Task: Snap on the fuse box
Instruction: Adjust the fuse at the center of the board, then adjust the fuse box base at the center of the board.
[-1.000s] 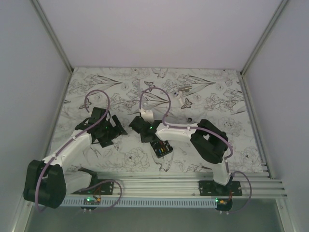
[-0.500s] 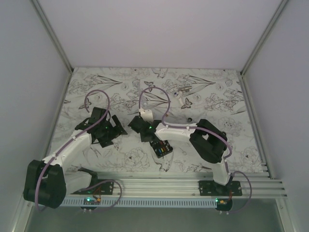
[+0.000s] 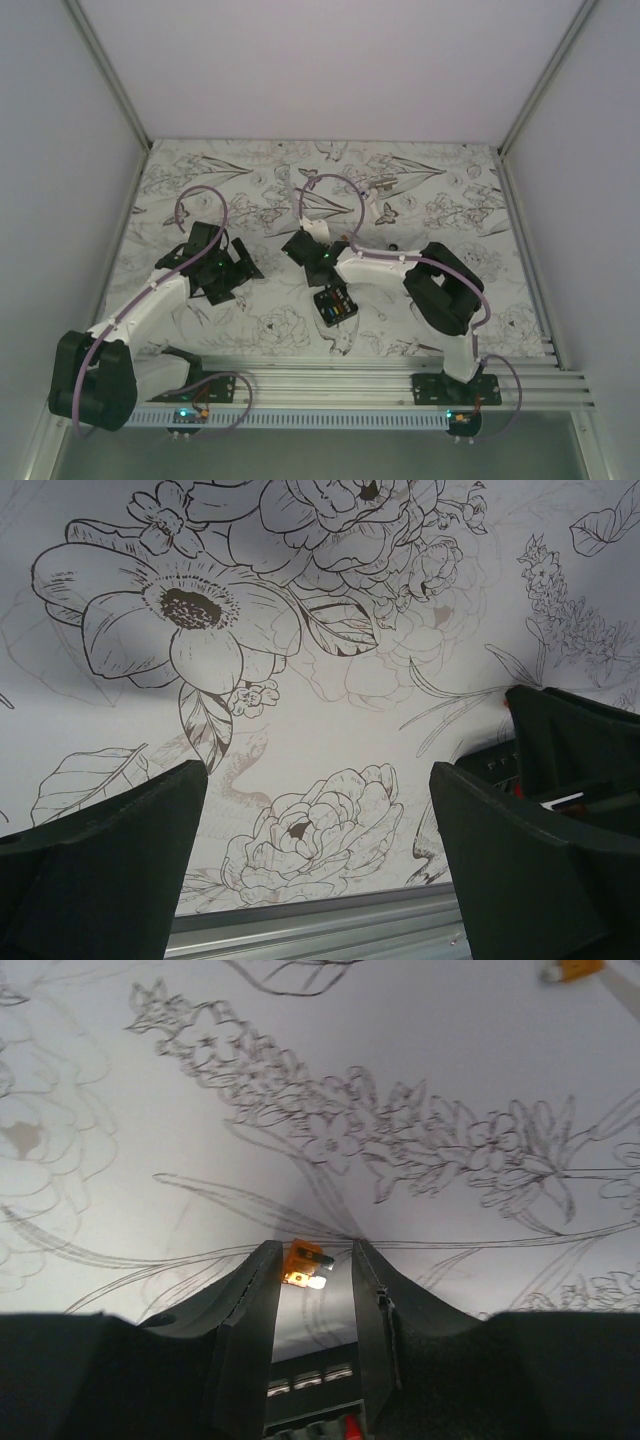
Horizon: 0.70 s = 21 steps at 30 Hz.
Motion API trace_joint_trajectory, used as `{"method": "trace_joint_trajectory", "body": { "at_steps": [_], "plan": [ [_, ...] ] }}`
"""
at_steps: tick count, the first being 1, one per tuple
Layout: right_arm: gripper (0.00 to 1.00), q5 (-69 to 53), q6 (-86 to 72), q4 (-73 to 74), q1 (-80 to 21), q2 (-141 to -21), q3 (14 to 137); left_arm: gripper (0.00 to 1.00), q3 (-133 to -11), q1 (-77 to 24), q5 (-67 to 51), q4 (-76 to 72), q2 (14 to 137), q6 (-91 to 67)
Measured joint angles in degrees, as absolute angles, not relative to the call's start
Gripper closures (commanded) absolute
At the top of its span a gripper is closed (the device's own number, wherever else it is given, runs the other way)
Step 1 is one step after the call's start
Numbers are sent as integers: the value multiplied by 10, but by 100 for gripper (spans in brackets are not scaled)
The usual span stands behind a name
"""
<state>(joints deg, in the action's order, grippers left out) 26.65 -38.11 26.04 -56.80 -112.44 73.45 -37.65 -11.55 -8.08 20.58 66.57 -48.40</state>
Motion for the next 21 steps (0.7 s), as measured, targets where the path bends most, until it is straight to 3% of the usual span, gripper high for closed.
{"method": "trace_joint_trajectory", "body": {
  "at_steps": [14, 21],
  "plan": [
    [57, 250, -306, 238, -518, -1081, 684, 1, -376, -116, -88, 206, 666, -484],
    [56, 241, -298, 246, -511, -988, 640, 1, -377, -122, -119, 206, 671, -484]
  ]
}}
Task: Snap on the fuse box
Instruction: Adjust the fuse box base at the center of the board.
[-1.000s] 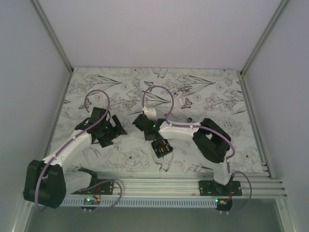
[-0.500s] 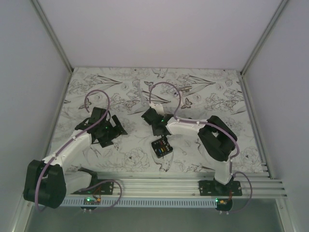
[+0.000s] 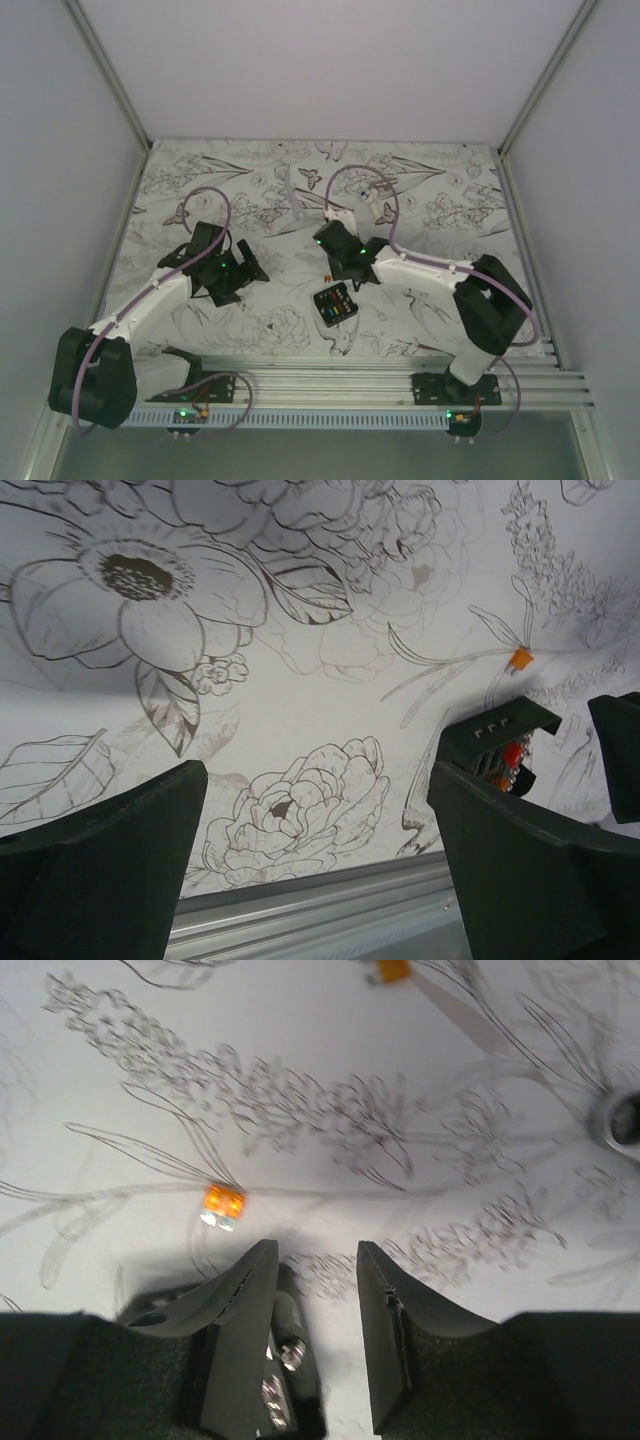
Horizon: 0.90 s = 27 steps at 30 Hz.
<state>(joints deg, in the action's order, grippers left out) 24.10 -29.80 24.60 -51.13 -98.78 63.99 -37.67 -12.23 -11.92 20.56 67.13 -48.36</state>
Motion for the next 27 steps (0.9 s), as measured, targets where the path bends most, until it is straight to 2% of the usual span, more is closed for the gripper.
{"method": "trace_joint_trajectory", "body": {
  "at_steps": [5, 12, 18, 27],
  "plan": [
    [59, 242, -309, 281, -494, -918, 575, 1, -383, -147, -133, 206, 683, -484],
    [60, 213, -335, 319, -504, -885, 505, 0, -390, -179, -135, 206, 696, -484],
    [61, 177, -354, 305, -543, -892, 505, 0, -392, -180, -135, 206, 698, -484],
    [61, 142, -355, 267, -589, -967, 560, 0, -392, -180, -123, 206, 690, -484]
  ]
}}
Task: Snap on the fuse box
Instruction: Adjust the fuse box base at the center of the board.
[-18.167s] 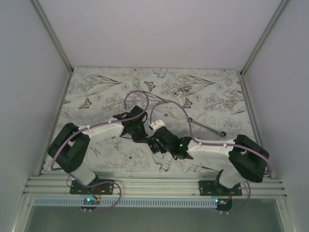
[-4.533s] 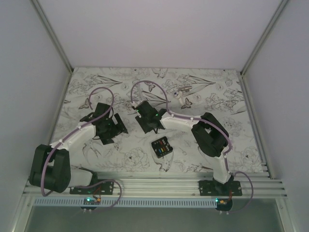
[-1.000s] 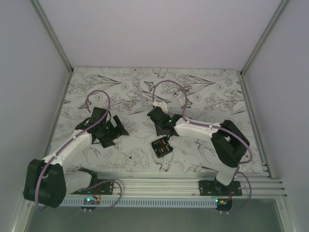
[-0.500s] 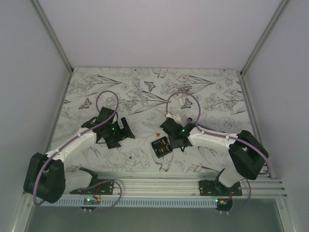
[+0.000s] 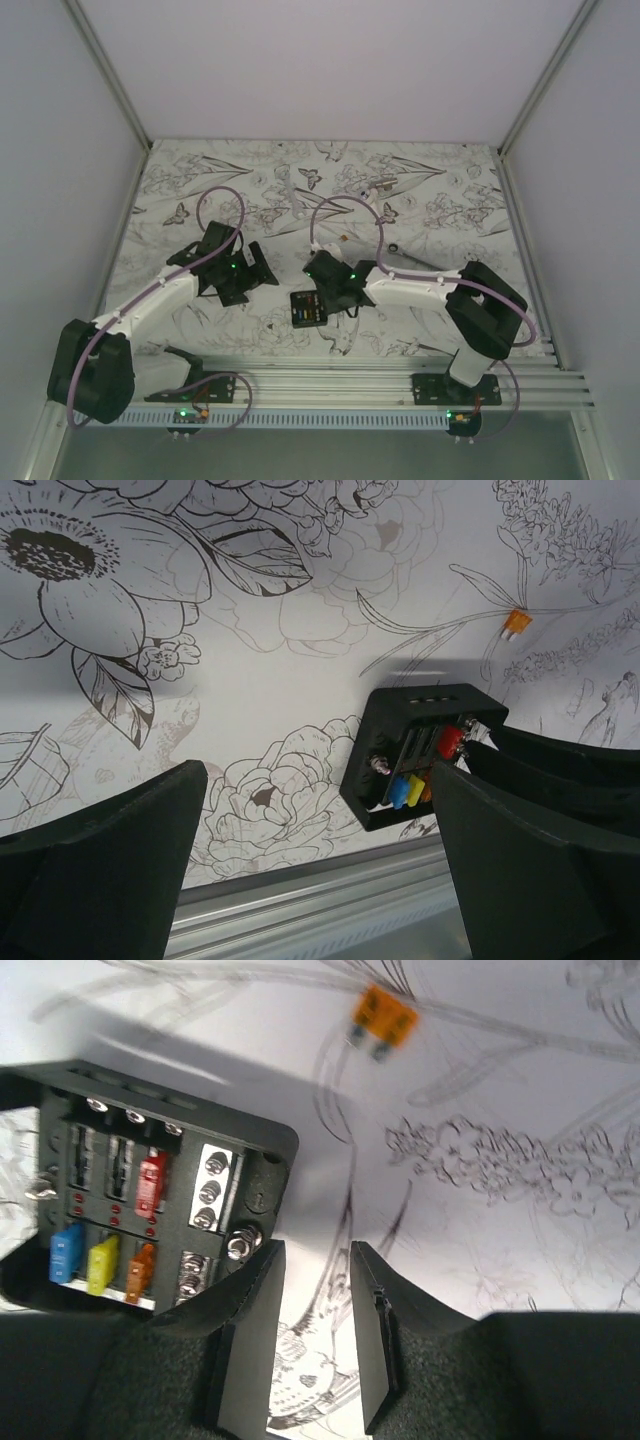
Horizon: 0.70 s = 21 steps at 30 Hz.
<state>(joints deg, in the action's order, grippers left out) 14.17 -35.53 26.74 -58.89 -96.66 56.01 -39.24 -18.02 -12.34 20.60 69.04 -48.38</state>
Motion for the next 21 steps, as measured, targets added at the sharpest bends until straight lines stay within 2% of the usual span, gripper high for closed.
{"method": "trace_joint_trajectory", "body": {
  "at_steps": [9, 16, 21],
  "plan": [
    [58, 118, -256, 238, -580, -947, 581, 0, -393, -180, -117, 209, 689, -484],
    [57, 81, -121, 212, -488, -898, 571, 0, -406, -179, -108, 213, 701, -484],
    [56, 44, -42, 191, -457, -930, 588, 0, -417, -178, -106, 215, 713, -484]
  ]
}}
